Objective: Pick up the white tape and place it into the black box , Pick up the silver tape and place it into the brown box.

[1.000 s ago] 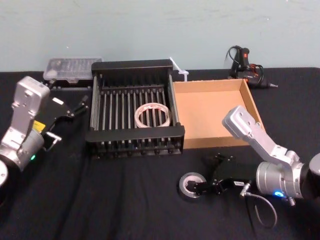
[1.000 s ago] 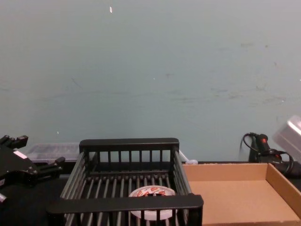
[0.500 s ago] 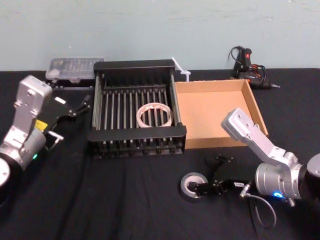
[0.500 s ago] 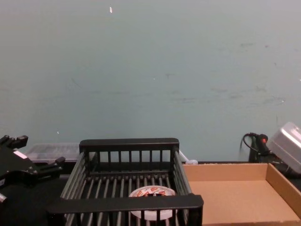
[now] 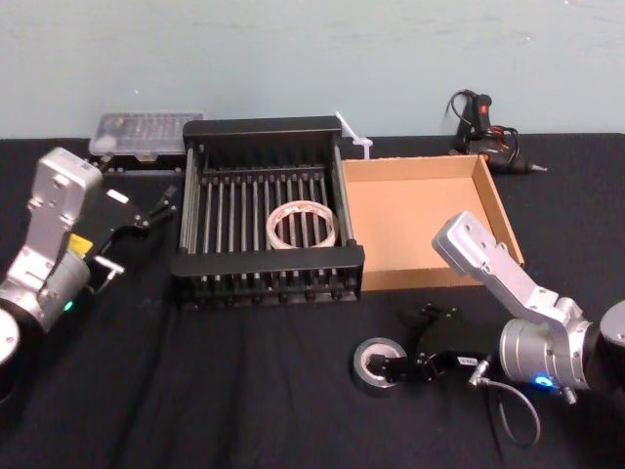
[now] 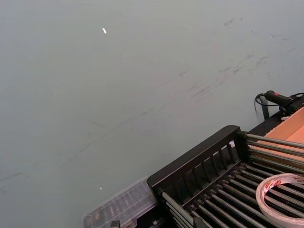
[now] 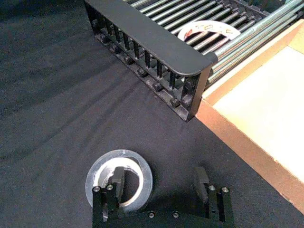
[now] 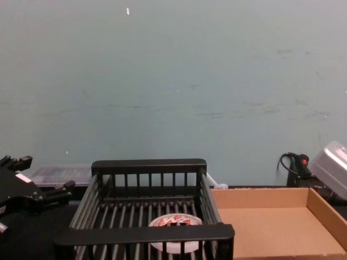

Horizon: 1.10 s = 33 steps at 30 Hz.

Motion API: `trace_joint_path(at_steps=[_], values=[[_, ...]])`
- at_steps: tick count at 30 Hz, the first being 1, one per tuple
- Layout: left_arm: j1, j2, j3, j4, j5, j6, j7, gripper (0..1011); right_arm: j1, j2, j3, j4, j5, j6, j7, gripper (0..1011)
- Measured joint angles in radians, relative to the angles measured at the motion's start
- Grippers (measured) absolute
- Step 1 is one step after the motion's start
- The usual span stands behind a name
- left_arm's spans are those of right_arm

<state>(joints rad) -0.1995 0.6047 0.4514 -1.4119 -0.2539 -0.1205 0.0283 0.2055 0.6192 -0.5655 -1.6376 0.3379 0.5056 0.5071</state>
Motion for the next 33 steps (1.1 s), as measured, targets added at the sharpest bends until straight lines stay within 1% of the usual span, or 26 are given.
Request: trace_joint_path(at_steps=[3, 6, 7, 8, 11, 12, 13, 14, 17, 18, 19, 23, 25, 33], values=[[0.000, 0.000, 0.000, 0.000, 0.000, 0.000, 0.000, 1001, 0.000, 0.000, 0.000, 0.000, 0.000, 0.000, 0.000, 890], [0.000, 0.000, 0.000, 0.000, 0.000, 0.000, 0.000, 1001, 0.000, 0.000, 0.000, -0.001, 0.000, 0.000, 0.001, 787], [0.000, 0.000, 0.000, 0.000, 0.000, 0.000, 0.000, 1001, 0.000, 0.000, 0.000, -0.001, 0.000, 0.000, 0.001, 787], [0.000, 0.000, 0.000, 0.000, 0.000, 0.000, 0.000, 1001, 0.000, 0.001, 0.000, -0.001, 0.000, 0.000, 0.001, 733], [0.000, 0.000, 0.000, 0.000, 0.000, 0.000, 0.000, 1002, 0.000, 0.001, 0.000, -0.001, 0.000, 0.000, 0.001, 678], [0.000, 0.000, 0.000, 0.000, 0.000, 0.000, 0.000, 1001, 0.000, 0.001, 0.000, -0.001, 0.000, 0.000, 0.001, 621], [0.000, 0.000, 0.000, 0.000, 0.000, 0.000, 0.000, 1001, 0.000, 0.001, 0.000, -0.001, 0.000, 0.000, 0.001, 592], [0.000, 0.000, 0.000, 0.000, 0.000, 0.000, 0.000, 1001, 0.000, 0.001, 0.000, -0.001, 0.000, 0.000, 0.001, 533], [0.000, 0.000, 0.000, 0.000, 0.000, 0.000, 0.000, 1001, 0.000, 0.001, 0.000, -0.001, 0.000, 0.000, 0.001, 474], [0.000, 0.000, 0.000, 0.000, 0.000, 0.000, 0.000, 1001, 0.000, 0.001, 0.000, -0.001, 0.000, 0.000, 0.001, 416], [0.000, 0.000, 0.000, 0.000, 0.000, 0.000, 0.000, 1001, 0.000, 0.001, 0.000, -0.001, 0.000, -0.001, 0.001, 416], [0.000, 0.000, 0.000, 0.000, 0.000, 0.000, 0.000, 1001, 0.000, 0.001, 0.000, -0.001, 0.000, 0.000, 0.001, 246], [0.000, 0.000, 0.000, 0.000, 0.000, 0.000, 0.000, 1001, 0.000, 0.000, 0.001, -0.001, 0.000, -0.001, 0.001, 201], [0.000, 0.000, 0.000, 0.000, 0.000, 0.000, 0.000, 1001, 0.000, 0.000, 0.001, -0.001, 0.001, -0.001, 0.001, 184]])
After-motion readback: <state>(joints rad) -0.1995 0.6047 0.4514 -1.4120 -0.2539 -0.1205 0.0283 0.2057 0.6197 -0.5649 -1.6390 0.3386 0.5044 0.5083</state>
